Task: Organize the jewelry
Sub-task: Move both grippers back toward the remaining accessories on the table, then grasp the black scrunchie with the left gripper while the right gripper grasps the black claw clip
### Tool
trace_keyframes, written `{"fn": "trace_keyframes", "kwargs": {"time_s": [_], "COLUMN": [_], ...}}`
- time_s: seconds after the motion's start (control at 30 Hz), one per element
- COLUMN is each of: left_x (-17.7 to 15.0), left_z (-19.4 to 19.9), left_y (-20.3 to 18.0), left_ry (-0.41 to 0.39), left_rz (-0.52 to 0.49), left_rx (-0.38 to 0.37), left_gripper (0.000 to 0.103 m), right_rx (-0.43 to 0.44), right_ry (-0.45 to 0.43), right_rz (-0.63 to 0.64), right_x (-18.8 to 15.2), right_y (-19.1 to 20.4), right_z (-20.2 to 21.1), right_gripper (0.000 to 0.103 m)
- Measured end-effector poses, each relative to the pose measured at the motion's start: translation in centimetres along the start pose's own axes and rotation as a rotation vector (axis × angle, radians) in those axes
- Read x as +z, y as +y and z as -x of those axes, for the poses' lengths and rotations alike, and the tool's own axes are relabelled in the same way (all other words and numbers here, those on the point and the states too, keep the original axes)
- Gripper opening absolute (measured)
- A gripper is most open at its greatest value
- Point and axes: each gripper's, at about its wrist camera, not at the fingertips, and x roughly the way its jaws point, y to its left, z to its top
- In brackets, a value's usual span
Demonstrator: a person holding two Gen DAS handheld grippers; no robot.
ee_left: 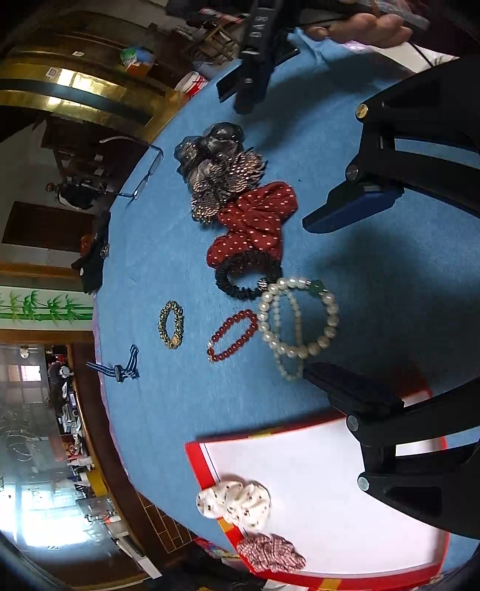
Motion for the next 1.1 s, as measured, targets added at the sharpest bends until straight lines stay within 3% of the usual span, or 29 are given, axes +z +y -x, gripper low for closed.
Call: {"fn": "trace_keyframes", "kwargs": {"time_s": [0.1, 0.2, 0.37, 0.47, 0.53, 0.6, 0.93, 1.1], "left_x": [1.4, 3.0, 4.7, 5.1, 5.0, 4.8, 5.5, 5.1], "left_z": [-1.2, -2.9, -5.4, -7.2, -8.1, -8.1, -1.0, 0.6], "left_y": [0.1, -0.3, -0.9, -1.0, -0.8, -0.9, -0.9, -0.6], "left_ry": [0.022, 0.043, 0.079, 0.113, 0.138, 0.131, -0.016, -0.041], "left_rz": [0.019, 0.037, 0.056, 0.071, 0.082, 0.078, 0.055, 0.063], "left_rx": [-0.042, -0.070, -0.073, -0.078, -0.091, -0.092, -0.159, -0.173], "left_gripper": [0.071, 0.059, 0.050, 0.031, 0.012, 0.008, 0.008, 0.008], "right_rx": [0.000, 0.006, -0.001, -0.010, -0.007, -0.005, 0.026, 0.059], "right_ry": [0.007, 0.016, 0.007, -0.005, -0.008, -0.007, 0.008, 0.059], "right_rz": [0.008, 0.000, 0.003, 0.011, 0.016, 0.025, 0.126, 0.186], "right_x": [-0.3, -0.6, -0.6, -0.6, -0.6, -0.6, 1.1, 2.7], "right_y": [0.1, 0.0, -0.3, -0.3, -0.2, 0.0, 4.1, 6.3], "right_z": [-0.5, -0.8, -0.2, 0.3, 0.6, 0.7, -0.5, -3.0], "right_gripper": [0.057, 0.057, 0.057, 0.057, 0.057, 0.057, 0.057, 0.057]}}
